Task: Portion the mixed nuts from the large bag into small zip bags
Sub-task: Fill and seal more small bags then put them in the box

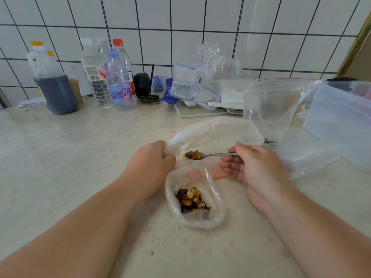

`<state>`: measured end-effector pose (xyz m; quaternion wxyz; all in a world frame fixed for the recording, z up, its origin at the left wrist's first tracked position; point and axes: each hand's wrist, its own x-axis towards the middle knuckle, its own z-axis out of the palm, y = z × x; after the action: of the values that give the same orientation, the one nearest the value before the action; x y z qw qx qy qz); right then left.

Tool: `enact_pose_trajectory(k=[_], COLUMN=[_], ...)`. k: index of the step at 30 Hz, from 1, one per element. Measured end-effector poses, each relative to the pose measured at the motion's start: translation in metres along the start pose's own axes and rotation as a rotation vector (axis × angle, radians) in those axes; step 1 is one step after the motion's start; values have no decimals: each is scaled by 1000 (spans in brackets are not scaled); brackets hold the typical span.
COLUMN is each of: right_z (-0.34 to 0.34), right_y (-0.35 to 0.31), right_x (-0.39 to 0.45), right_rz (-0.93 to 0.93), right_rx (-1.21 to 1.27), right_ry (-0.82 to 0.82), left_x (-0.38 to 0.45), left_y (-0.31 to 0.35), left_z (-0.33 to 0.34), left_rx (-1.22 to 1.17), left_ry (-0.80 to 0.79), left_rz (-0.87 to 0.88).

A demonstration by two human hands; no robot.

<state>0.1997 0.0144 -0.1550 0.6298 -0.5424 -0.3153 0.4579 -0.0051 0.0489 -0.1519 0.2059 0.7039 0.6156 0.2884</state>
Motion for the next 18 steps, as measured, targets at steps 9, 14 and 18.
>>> enact_pose_trajectory(k=[9,14,18], right_z=[-15,-25,-30], right_y=[-36,-55,-58], right_x=[-9,-16,-20], right_rz=[85,18,-165], right_rx=[90,-53,-242], right_ry=[-179,-413,-552], left_x=[1,1,0], left_y=[-1,1,2], left_z=[-3,-4,-5], left_rx=[-36,-72,-86], left_ry=[27,16,4], left_rz=[-82,-129,-146])
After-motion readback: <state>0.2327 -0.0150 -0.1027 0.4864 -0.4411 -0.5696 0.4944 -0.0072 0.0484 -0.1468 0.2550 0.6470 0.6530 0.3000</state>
